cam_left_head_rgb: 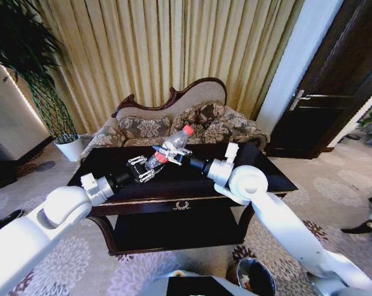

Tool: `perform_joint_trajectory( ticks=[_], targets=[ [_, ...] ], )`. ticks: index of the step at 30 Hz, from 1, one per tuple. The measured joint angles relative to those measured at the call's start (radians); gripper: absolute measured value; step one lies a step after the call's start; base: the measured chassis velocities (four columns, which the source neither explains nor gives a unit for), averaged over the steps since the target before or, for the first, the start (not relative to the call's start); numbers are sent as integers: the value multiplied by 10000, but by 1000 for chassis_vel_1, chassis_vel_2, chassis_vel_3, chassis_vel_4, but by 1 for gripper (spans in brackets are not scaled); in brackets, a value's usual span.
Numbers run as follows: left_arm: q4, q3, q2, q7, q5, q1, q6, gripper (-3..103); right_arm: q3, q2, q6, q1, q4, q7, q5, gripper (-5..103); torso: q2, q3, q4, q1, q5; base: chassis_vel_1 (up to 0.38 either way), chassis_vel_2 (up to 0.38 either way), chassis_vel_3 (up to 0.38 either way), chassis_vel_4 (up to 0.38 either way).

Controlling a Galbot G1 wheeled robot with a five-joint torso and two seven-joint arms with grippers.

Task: Move to the front of the table and place the trash on the table into the trash bin.

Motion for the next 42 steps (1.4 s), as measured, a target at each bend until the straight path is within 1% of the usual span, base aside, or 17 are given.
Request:
perform_joint_trajectory(
  ticks=[3, 6, 7, 8, 10, 13, 17, 19, 21, 27, 30, 31, 35, 36, 38, 39, 42],
  targets=[
    [-70, -91, 35, -67, 1, 116, 28, 30, 117, -37, -7, -125, 41, -28, 8, 52, 0, 0, 0, 0, 0, 0, 0, 0, 0],
    [-120, -267, 76, -178, -2, 328, 31, 46, 319, -89, -10, -323, 106, -44, 12, 42, 1, 0, 0, 0, 0, 0, 0, 0, 0],
    [-120, -267, 76, -178, -2, 328, 31, 46, 319, -89, -10, -323, 106, -44, 12, 42, 1, 0, 0, 0, 0, 0, 0, 0, 0],
    [-163, -323, 83, -268, -2, 415, 51, 57, 405, -105, -6, -396, 125, -40, -1, 36, 0, 0, 0, 0, 0, 0, 0, 0, 0],
    [-190, -373, 86, -320, -1, 472, 80, 57, 444, -113, -5, -427, 134, -38, -3, 36, 0, -1, 0, 0, 0, 0, 0, 0, 0],
    [-267, -705, 98, -398, 1, 779, 133, 73, 609, -134, -3, -538, 175, -27, -14, 27, 0, 0, -1, 0, 0, 0, 0, 0, 0],
    [-397, -1400, 124, -441, -3, 1429, 132, 89, 870, -160, 8, -636, 130, -14, -26, 27, 0, -1, 2, 0, -1, 0, 0, 0, 0],
    [-419, -1518, 123, -453, -10, 1521, 127, 89, 929, -160, 16, -640, 98, -13, -28, 27, 1, 0, 2, 0, 0, 0, 0, 0, 0],
    [-528, -1888, 70, -578, -80, 1825, 104, 98, 1162, -161, 79, -620, -93, -12, -107, 27, 0, 0, 0, 0, 0, 0, 0, 0, 0],
    [-634, -2187, -338, -1351, -533, 1975, 401, 100, 1536, -282, 426, -522, -622, -7, -459, 27, 0, 0, 0, 0, 1, 0, 0, 0, 0],
    [-756, -2306, -922, -2376, -877, 1935, 855, 100, 1684, -461, 905, -586, -1081, -5, -1856, 27, 0, 0, 0, 0, 0, 0, 0, 0, 0],
    [-756, -2306, -922, -2376, -877, 1935, 855, 100, 1684, -461, 905, -586, -1081, -5, -1856, 27, 0, 0, 0, 0, 0, 0, 0, 0, 0],
    [-713, -2664, -1617, -3306, -947, 1987, 1349, 100, 1688, -657, 1551, -877, -1525, -5, -4326, 27, -1, 0, -1, 0, 1, 0, 0, 0, 0],
    [-713, -2664, -1617, -3306, -947, 1987, 1349, 100, 1688, -657, 1551, -877, -1525, -5, -4326, 27, -1, 0, -1, 0, 1, 0, 0, 0, 0],
    [-690, -3177, -2001, -4279, -988, 2192, 2069, 100, 1705, -772, 1827, -1176, -1764, -5, -5747, 27, 0, 0, -1, 0, 0, 0, 0, 0, 0],
    [-690, -3177, -2001, -4279, -988, 2192, 2069, 100, 1705, -772, 1827, -1176, -1764, -5, -5747, 27, 0, 0, -1, 0, 0, 0, 0, 0, 0],
    [-654, -4066, -2388, -5482, -1108, 2689, 2874, 100, 1832, -816, 1885, -1556, -1958, -7, -7198, 27, 0, 0, -1, 0, 1, 0, 0, 0, 0]
  ],
)
